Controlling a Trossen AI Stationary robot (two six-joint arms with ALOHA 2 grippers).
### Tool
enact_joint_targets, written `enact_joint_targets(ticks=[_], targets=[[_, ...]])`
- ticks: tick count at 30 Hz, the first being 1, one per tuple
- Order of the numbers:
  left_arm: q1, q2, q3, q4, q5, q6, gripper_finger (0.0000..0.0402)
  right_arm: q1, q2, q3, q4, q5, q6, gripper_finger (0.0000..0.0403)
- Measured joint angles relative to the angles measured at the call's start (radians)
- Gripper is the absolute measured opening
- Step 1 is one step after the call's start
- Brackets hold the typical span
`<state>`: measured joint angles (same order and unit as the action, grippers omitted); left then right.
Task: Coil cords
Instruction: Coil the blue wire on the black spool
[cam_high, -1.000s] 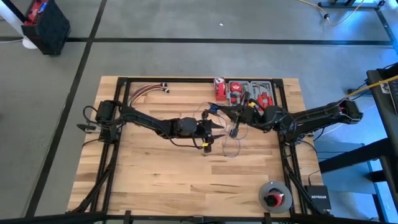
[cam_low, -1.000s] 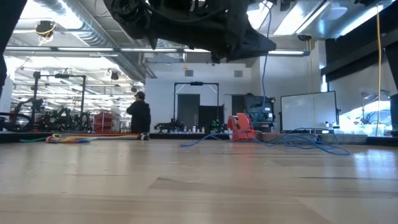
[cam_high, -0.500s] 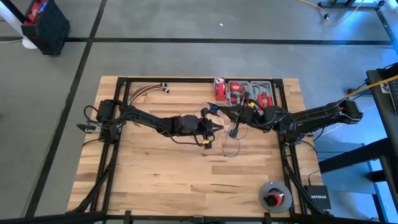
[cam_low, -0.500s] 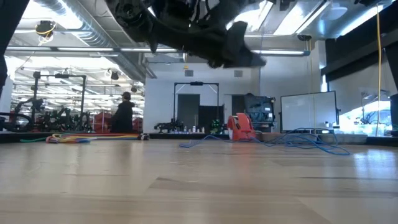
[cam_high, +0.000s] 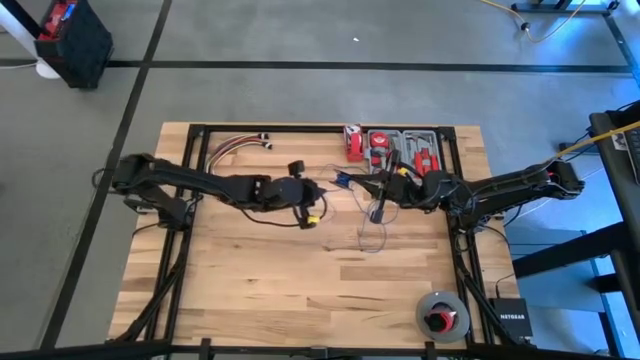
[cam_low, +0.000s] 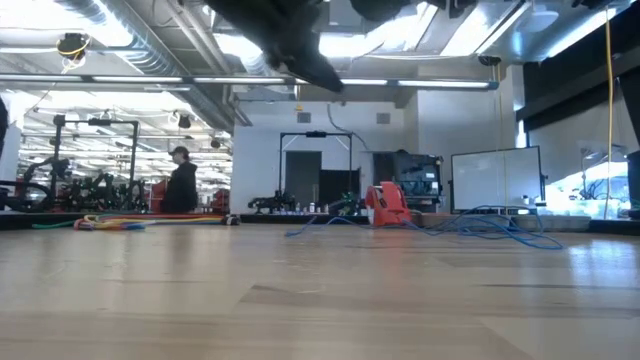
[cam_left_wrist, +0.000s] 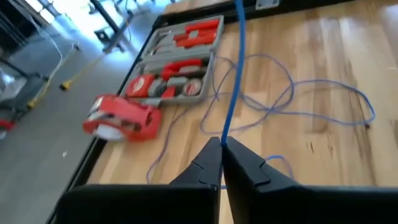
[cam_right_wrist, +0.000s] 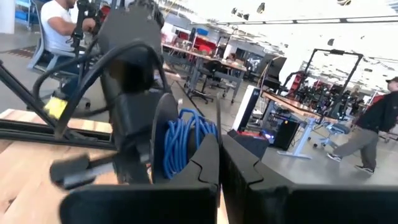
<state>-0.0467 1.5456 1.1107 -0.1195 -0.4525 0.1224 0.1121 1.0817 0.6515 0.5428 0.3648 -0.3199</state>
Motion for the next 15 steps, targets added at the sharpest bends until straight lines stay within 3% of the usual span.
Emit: enact_joint_targets(ticks=[4, 15], targets=[[-0.008, -0.055, 0.000, -0.086, 0.001, -0.014, 0.0002, 0.000, 0.000, 0.000, -0.019, 0.000, 0.000, 0.0003], [-0.021, -0.168, 0.000, -0.099, 0.002, -0.036, 0.0001, -0.001, 0.013, 0.001, -0.065, 0.036, -0.028, 0.0003]])
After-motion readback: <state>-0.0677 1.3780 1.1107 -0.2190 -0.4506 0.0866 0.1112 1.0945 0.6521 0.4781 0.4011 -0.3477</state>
